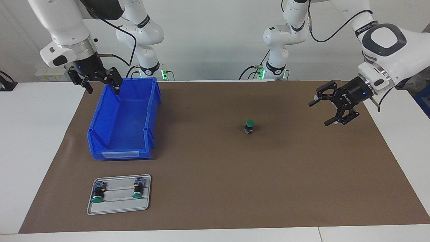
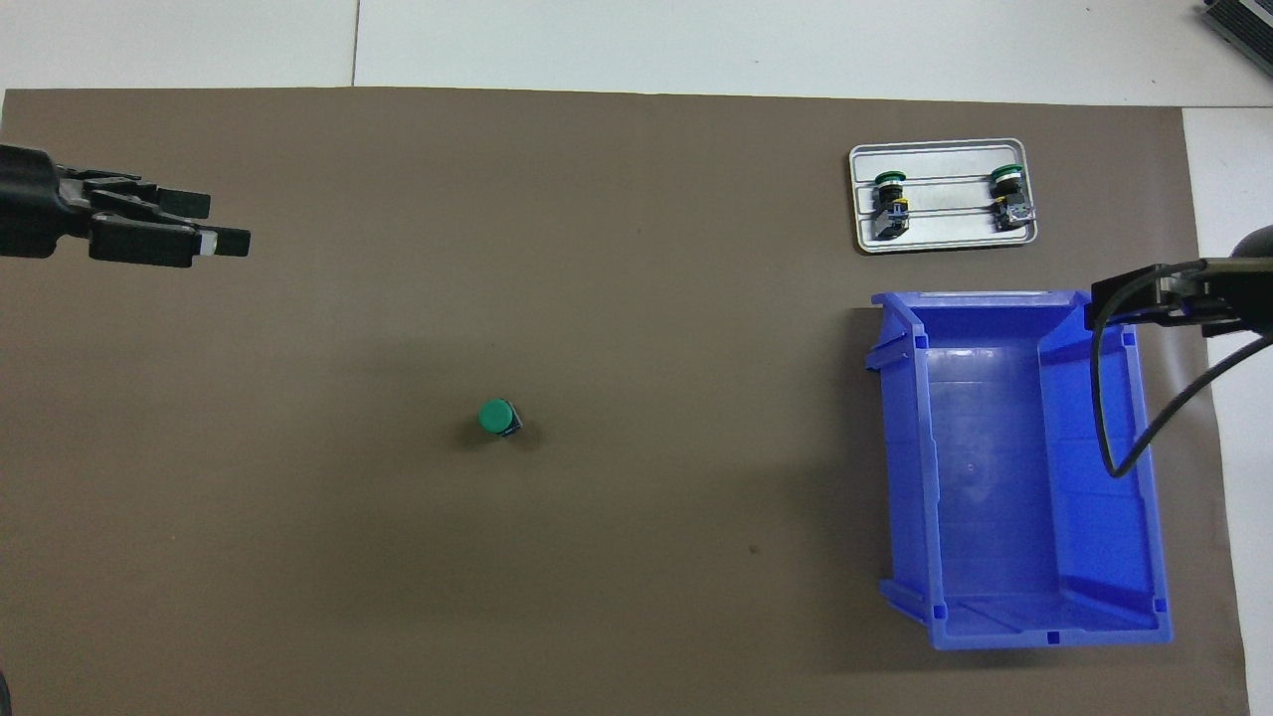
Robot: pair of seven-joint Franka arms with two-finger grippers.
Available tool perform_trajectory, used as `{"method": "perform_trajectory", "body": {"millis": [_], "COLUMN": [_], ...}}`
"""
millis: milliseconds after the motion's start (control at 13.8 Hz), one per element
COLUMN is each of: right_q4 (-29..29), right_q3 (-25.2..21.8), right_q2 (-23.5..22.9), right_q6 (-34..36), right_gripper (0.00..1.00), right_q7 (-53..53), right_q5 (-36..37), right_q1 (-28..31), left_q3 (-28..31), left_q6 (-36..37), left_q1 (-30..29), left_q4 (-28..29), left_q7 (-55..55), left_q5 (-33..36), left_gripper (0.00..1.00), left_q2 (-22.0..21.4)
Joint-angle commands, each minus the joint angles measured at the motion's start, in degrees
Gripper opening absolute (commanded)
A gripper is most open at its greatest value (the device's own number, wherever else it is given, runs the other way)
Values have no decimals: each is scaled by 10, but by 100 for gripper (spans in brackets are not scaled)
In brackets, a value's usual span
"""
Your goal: Place and press button with both arms
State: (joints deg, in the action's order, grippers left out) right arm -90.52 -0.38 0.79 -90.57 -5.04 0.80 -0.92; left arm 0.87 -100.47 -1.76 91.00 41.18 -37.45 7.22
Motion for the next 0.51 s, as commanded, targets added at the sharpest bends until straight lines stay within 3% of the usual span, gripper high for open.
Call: {"method": "perform_trajectory", "body": {"millis": [0,291,363,436], "right_q4": [-11,-11,-11,-11], "right_q3": [1,1,1,1], "right_q2": [11,11,11,11], "right_q6": [1,1,1,1], "right_gripper": [100,100,100,100], "right_q7": [9,9,9,9], "right_q5": [-11,-11,-11,-10], "right_q1": [6,6,6,6], "left_q3": [6,3,2,2], "left_q6": [-13,-3,-2,-6], "left_q1": [85,185,205,222], "left_q4": [-14,11,28,62], "left_q7": [-121,-335,-384,-438], "left_q5": [157,301,316,319], "left_gripper": [99,96,79,53], "left_q2": [-19,-43,-52,-68]}}
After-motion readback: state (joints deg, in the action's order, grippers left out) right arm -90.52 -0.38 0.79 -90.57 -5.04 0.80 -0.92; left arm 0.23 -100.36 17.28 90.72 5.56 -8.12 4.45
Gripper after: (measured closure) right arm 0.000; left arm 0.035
